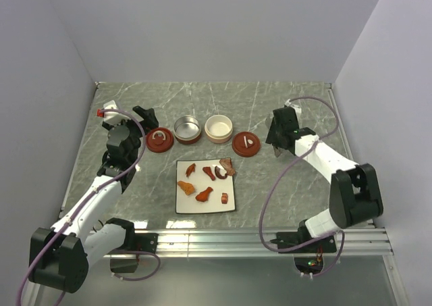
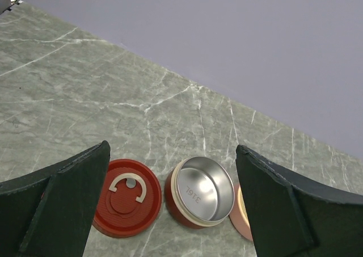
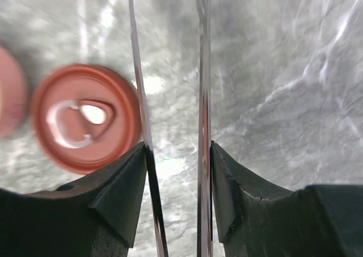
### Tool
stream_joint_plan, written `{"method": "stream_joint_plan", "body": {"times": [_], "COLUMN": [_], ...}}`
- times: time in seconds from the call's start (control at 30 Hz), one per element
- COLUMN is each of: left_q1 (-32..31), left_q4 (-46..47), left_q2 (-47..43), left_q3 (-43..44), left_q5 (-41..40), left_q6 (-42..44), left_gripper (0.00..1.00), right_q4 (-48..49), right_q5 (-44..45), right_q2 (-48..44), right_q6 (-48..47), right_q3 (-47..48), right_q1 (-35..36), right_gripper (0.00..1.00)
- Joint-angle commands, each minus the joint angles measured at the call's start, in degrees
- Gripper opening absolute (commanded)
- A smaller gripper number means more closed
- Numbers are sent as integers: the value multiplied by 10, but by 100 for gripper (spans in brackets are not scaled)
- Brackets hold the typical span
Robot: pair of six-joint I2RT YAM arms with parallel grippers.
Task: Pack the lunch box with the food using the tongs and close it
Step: Grab the clamp with the right arm, then pick up the food using the clamp
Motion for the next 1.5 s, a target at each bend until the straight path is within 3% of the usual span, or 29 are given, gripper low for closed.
{"method": "stream_joint_plan", "body": {"times": [0.0,0.5,0.83,1.07,1.27,1.47], "left_q1": [3,3,4,5,5,6], "left_q4": [14,15,13,15,21,22], "left_q2": [-12,3,21,4,2,4], "left_q3": [-1,5,14,6,2,3], "left_q5": [11,3,1,9,26,27], "left_q6": [-5,-2,3,1,-1,-1], "left_gripper": [100,99,100,99,99,99], "right_q4": [30,28,5,-57,-99,-105], "right_q5": [12,-59,-78,-34,4,16], "right_q2": [-49,-204,-339,-424,-450,-419], "right_q6": [-12,-26,13,73,121,134], "right_q3": [-8,-56,-146,-208,-236,-236], "right_q1": [10,84,204,307,357,383], "right_gripper": [54,54,54,53,52,51]}}
